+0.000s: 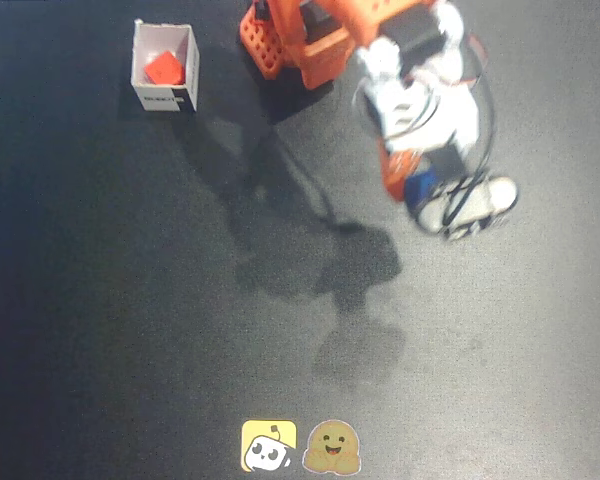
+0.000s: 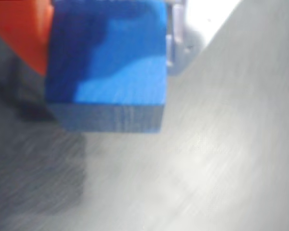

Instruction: Put the red cube in the right box and the blue cube in the left box.

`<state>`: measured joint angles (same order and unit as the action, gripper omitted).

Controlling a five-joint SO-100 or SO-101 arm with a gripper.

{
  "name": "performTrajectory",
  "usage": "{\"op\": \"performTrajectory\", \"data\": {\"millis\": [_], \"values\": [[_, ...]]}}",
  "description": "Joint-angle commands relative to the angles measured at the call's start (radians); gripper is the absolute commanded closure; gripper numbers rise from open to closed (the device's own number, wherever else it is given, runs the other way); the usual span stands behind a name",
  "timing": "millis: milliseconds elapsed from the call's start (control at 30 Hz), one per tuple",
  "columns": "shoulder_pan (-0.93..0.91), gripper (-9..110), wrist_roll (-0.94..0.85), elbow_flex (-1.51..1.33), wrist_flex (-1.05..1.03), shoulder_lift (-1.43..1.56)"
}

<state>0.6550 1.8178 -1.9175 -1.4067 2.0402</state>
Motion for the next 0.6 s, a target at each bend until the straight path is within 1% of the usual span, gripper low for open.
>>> {"op": "performTrajectory", "data": {"millis": [0,333,567], "values": [[0.078,91,0.000,0.006,-0.032,0.054],[0.253,91,0.000,-0.018,-0.123,0.097],[0.380,92,0.017,-0.017,-0.144,0.092]]}}
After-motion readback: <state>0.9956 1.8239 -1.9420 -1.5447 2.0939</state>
